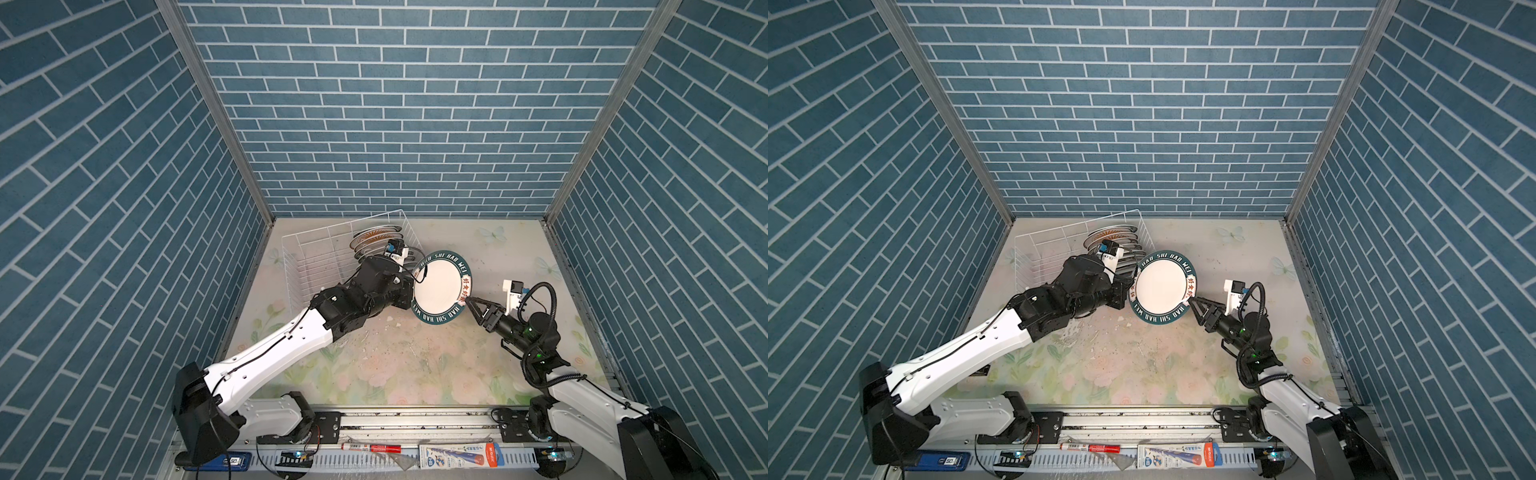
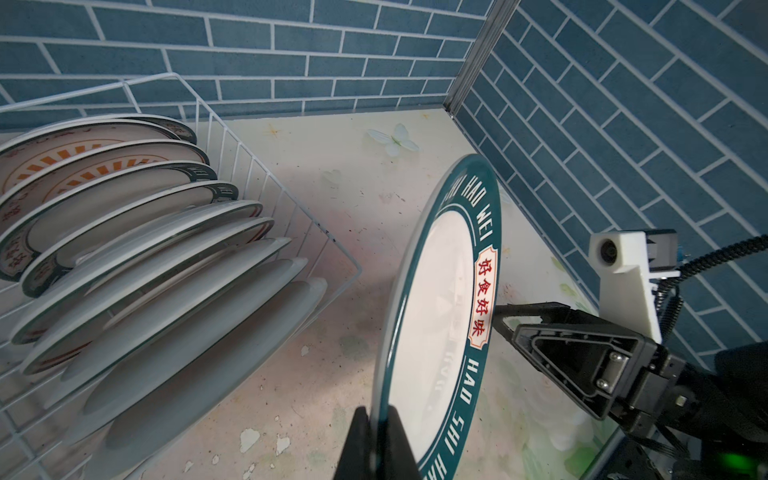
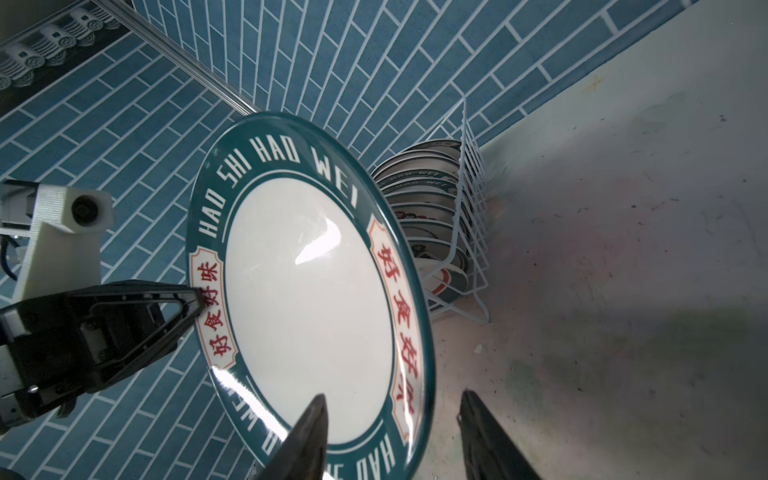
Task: Unload the plates from the dish rack
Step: 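Carry the plate toward the right gripper while the right gripper grasps its rim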
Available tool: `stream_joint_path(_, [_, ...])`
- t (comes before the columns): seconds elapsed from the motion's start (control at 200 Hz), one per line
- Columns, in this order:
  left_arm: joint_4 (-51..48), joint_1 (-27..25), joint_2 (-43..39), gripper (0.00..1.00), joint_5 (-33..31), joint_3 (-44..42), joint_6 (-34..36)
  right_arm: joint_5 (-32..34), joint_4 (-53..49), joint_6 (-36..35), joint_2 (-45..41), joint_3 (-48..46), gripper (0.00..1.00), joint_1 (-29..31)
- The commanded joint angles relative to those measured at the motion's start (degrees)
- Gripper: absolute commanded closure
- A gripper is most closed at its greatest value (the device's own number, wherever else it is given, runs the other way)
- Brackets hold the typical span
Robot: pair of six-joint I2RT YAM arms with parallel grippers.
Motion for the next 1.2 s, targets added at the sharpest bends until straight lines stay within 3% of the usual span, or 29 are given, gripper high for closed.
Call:
stream_joint_path(0.0, [5.9, 1.0, -0.3, 1.0, 2.9, 0.9, -1.9, -1.2, 6.0, 2.6, 1.8, -0.9, 0.49, -0.2])
stream_joint_path(0.27, [7.6, 1.2, 1.3, 1.0, 5.5, 0.7, -2.7, -3.5, 12.8, 5.1, 6.9, 0.9, 0.56, -0.2])
stream_joint_path(0.515, [10.7, 1.5, 5.0, 1.0, 9.4, 1.4, -4.0, -6.5, 28.0, 11.0, 17.9, 2.6, 0.78, -0.3])
stream_joint_path(0.71, [12.8, 2.3, 7.2, 0.99, 10.7, 1.3, -4.6, -6.7, 27.8, 10.4, 19.2, 2.9, 1.0, -0.3])
stream_joint_path(0.845, [13.5, 2.7, 8.0, 0.94, 11.3, 1.4, -4.1, -6.5, 26.4, 10.0, 17.4, 2.8, 1.0, -1.3])
stream_joint_path(1.055, [12.9, 2.7, 6.4, 0.67, 9.8, 1.6, -0.4, -4.7, 18.0, 8.2, 12.4, 5.0, 1.0, -4.0])
stream_joint_path(1.125, [11.2, 2.7, 5.0, 0.53, 8.2, 1.8, 1.5, -3.8, 12.0, 6.8, 8.8, 6.9, 1.0, -5.4])
stream_joint_path(1.195, [9.7, 2.8, 3.4, 0.48, 6.6, 1.7, 3.6, -2.6, 3.6, 3.9, 4.4, 9.6, 1.0, -6.3])
